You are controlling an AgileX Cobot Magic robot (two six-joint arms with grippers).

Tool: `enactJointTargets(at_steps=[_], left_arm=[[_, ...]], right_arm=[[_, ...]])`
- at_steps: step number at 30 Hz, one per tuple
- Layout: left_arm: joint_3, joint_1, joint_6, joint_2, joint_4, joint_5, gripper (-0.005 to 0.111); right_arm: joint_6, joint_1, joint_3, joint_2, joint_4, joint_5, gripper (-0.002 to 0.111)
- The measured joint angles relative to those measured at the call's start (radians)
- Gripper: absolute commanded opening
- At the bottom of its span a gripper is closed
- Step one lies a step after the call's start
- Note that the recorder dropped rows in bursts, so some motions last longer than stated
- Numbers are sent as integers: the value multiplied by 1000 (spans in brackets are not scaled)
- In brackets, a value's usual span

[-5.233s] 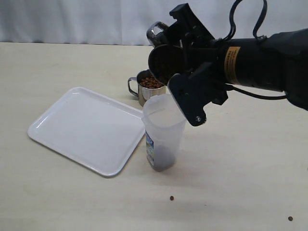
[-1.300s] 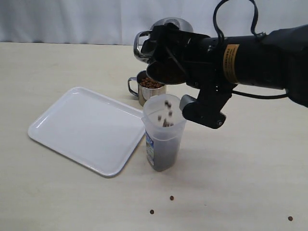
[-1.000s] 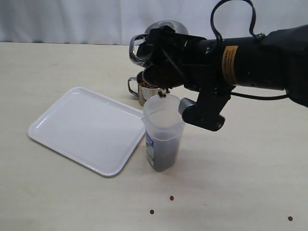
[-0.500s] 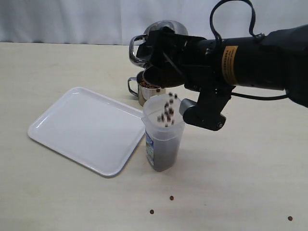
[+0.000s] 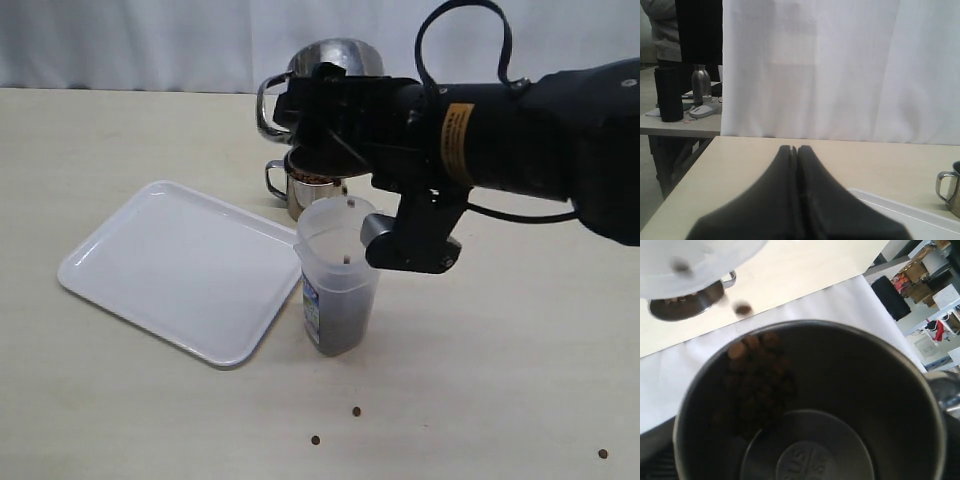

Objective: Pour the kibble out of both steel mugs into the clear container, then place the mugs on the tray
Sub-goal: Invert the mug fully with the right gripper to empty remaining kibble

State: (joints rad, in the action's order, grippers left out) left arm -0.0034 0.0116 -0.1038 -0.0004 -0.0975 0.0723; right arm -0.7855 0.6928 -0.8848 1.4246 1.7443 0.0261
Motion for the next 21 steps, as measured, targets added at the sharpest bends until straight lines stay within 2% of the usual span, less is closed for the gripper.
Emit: enactJointTargets(at_steps=[14, 21], left_arm=[[0, 0, 0, 0, 0, 0, 0], [0, 0, 0, 0, 0, 0, 0]], right_arm=[[-57, 18, 49, -36, 0, 47, 5], [-59, 93, 72, -67, 0, 150, 5]])
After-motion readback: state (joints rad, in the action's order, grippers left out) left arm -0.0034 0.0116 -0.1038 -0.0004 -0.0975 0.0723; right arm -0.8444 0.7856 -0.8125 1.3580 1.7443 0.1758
